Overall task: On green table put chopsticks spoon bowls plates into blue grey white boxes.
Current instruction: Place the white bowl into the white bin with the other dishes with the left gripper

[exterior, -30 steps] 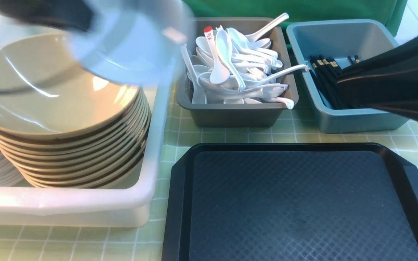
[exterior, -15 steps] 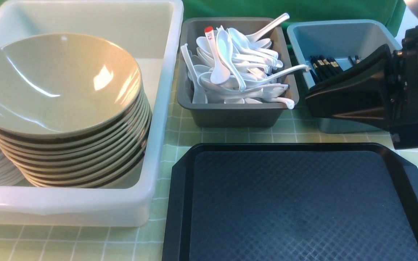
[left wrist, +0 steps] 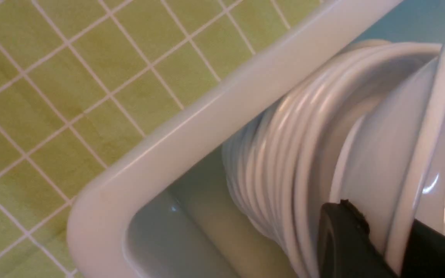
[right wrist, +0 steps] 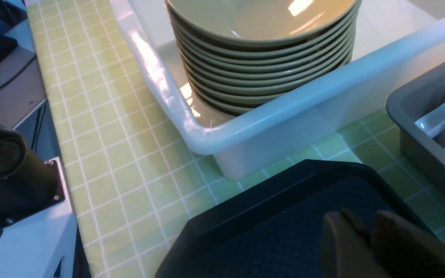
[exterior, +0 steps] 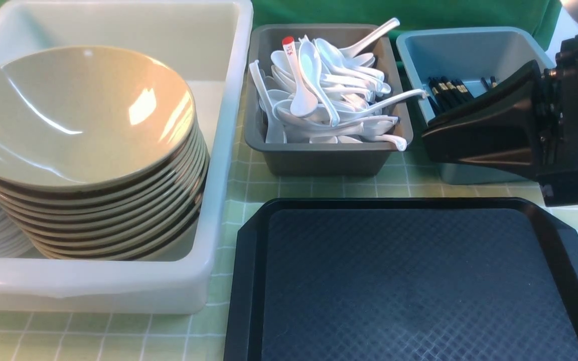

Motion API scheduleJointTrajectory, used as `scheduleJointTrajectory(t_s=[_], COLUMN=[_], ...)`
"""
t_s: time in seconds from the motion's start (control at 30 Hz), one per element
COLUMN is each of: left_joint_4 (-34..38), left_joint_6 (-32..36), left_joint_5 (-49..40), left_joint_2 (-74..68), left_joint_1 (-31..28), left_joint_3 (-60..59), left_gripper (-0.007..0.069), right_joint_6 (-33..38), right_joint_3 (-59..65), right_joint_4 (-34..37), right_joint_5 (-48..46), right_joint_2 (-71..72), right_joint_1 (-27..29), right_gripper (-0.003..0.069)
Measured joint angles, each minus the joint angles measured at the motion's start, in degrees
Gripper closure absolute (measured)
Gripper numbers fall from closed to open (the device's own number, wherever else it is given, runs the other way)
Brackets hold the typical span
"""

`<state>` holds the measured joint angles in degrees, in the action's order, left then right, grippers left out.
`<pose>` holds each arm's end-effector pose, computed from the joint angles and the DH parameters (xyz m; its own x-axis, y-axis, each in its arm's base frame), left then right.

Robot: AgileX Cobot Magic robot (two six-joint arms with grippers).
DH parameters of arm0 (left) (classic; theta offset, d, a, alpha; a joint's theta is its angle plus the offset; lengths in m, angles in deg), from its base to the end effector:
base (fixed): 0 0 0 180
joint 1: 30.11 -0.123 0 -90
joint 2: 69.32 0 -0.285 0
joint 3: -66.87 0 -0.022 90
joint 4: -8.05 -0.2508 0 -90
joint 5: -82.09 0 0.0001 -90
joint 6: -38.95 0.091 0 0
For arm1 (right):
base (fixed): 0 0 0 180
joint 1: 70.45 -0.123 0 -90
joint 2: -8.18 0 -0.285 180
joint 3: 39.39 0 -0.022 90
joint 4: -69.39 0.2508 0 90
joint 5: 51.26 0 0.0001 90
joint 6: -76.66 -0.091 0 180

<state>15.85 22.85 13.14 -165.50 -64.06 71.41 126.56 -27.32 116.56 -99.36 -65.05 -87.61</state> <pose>0.2654 0.1648 0.3361 -0.5711 -0.7722 -0.2785 -0.7441 0.6303 -0.2216 0.2053 0.1154 0.3974 -0.3294 -0.3158 -0.8898 -0.7917 0.6059 0.0780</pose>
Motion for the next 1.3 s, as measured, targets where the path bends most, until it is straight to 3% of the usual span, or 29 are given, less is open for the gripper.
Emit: scheduleJointTrajectory(t_s=[0.23,0.33,0.43,0.5,0.57,0.63,0.8,0.93,1.0,1.03,1.07,1.13,1.17,1.23,1.3], left_joint_4=[-5.1,-9.7,-16.3,-17.8,-21.0,-20.8,-13.1,-5.6,-3.9,-3.2,-3.0,-2.4,-2.4,-2.5,-2.4], left_joint_6=[3.4,2.7,0.4,-0.1,-0.9,-1.0,5.1,13.6,14.9,15.5,15.4,15.4,15.4,15.3,15.1], left_joint_5=[1.0,0.1,-1.3,-1.5,-1.6,-1.8,-2.1,-0.1,0.5,1.2,1.4,3.9,4.2,10.2,12.8], left_joint_2=[0.2,0.5,1.4,1.8,3.4,6.4,15.9,24.4,29.4,32.2,33.4,40.9,42.2,50.4,52.8], left_joint_1=[5.5,7.9,11.1,12.0,13.8,15.6,24.5,37.4,44.0,48.0,49.3,55.6,56.4,60.5,61.8], left_joint_3=[-0.5,-0.5,-0.5,-0.5,-0.5,-0.5,-0.5,-0.7,-2.1,-3.9,-4.3,-10.7,-12.1,-24.1,-29.9], left_gripper=[0.0416,0.0288,0.0109,0.0059,-0.0030,-0.0039,-0.0039,0.0008,0.0076,0.0148,0.0160,0.0312,0.0340,0.0530,0.0573], right_joint_6=[0.0,0.7,1.3,1.0,-1.2,-6.6,-15.4,-18.2,-18.4,-18.3,-18.3,-17.7,-17.6,-17.2,-17.4], right_joint_3=[0.0,0.0,0.0,0.0,0.0,0.0,1.6,10.3,16.7,20.6,21.2,28.6,29.7,36.7,38.7], right_joint_4=[0.0,-0.1,-1.7,-2.3,-5.6,-11.5,-19.8,-21.0,-21.1,-21.1,-21.1,-21.1,-21.1,-21.1,-21.1], right_joint_5=[-0.4,-0.4,0.4,0.8,1.7,2.1,4.2,14.3,19.7,22.3,22.7,26.6,27.1,28.6,28.2], right_joint_2=[0.0,0.0,0.0,0.0,-0.1,0.3,3.1,11.1,17.1,20.5,21.9,29.7,31.1,39.5,41.5], right_joint_1=[0.0,0.0,0.0,0.0,0.0,0.8,5.4,8.5,8.7,8.8,8.8,8.8,8.8,8.8,8.8], right_gripper=[0.0535,0.0531,0.0528,0.0528,0.0526,0.0522,0.0519,0.0517,0.0517,0.0517,0.0517,0.0517,0.0517,0.0517,0.0522])
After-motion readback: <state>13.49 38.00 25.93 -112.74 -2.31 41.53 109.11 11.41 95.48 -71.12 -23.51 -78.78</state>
